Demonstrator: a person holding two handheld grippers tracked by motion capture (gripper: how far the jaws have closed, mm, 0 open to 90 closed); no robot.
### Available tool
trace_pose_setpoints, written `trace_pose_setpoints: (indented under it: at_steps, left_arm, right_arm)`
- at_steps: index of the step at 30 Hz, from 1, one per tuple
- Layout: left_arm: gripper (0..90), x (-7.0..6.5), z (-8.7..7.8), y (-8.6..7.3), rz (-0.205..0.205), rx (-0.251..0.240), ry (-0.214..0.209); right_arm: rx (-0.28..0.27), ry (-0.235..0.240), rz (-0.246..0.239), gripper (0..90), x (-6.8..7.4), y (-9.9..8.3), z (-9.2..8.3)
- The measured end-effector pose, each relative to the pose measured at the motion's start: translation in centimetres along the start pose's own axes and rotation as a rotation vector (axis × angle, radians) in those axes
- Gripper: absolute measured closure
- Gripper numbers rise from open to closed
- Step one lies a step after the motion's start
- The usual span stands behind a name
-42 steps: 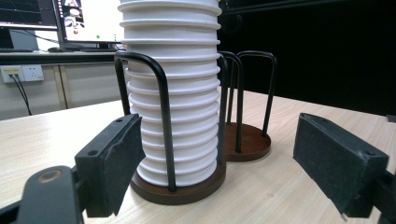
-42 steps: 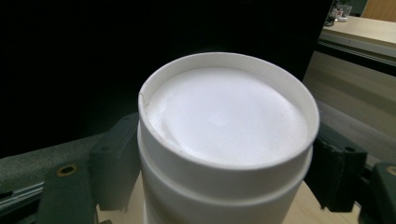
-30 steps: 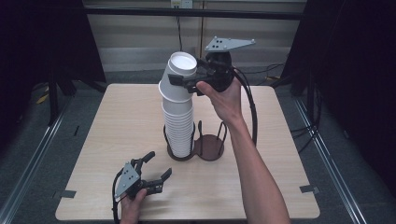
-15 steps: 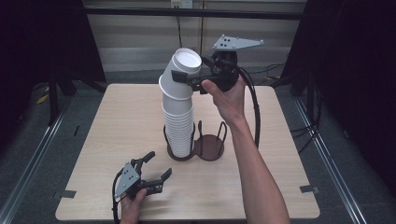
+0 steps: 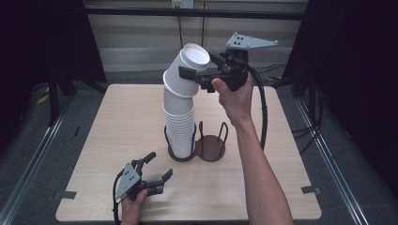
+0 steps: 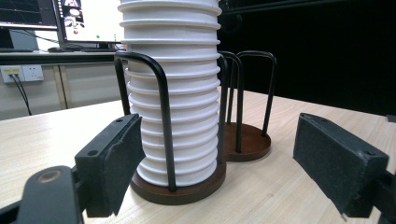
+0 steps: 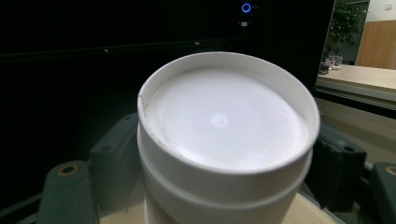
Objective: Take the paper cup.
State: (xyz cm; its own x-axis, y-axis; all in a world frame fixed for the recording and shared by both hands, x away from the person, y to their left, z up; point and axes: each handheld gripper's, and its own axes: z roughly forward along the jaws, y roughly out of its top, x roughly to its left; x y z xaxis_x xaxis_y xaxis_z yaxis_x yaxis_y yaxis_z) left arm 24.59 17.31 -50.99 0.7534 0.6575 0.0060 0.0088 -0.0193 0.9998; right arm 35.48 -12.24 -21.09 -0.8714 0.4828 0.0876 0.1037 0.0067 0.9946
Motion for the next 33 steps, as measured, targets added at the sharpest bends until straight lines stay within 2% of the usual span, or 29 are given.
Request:
trace_pose_setpoints:
  at_steps: [8,9,10,13,17,23,33]
  left_arm:
    - [15.9,0.0,0.0,0.0,0.0,0.0,0.0]
    - [15.9,-0.1,0.0,0.0,-0.019,-0.002,0.003]
    - [15.9,0.0,0.0,0.0,0.0,0.0,0.002]
    - [15.8,0.0,0.0,0.0,-0.006,-0.001,0.004]
    - [15.9,0.0,0.0,0.0,0.001,0.0,0.0]
    - [15.9,0.0,0.0,0.0,0.001,0.0,0.0]
    - [15.8,-0.1,0.0,0.0,-0.019,-0.001,0.013]
  right_arm:
    - [-0.023,-0.013,0.005,22.4,-0.2,0.1,-1.3]
    - [-0.025,-0.016,0.007,22.4,-0.3,0.1,-1.5]
    - [-0.025,-0.02,0.009,22.4,-0.4,0.1,-1.7]
    - [-0.03,-0.025,0.014,22.4,-0.5,0.0,-2.2]
    - [-0.022,-0.039,0.006,22.4,-0.7,-0.3,-3.1]
    - [-0.027,-0.066,0.024,22.4,-1.4,-0.8,-4.7]
    - [-0.005,-0.101,0.018,22.5,-1.4,-1.6,-6.3]
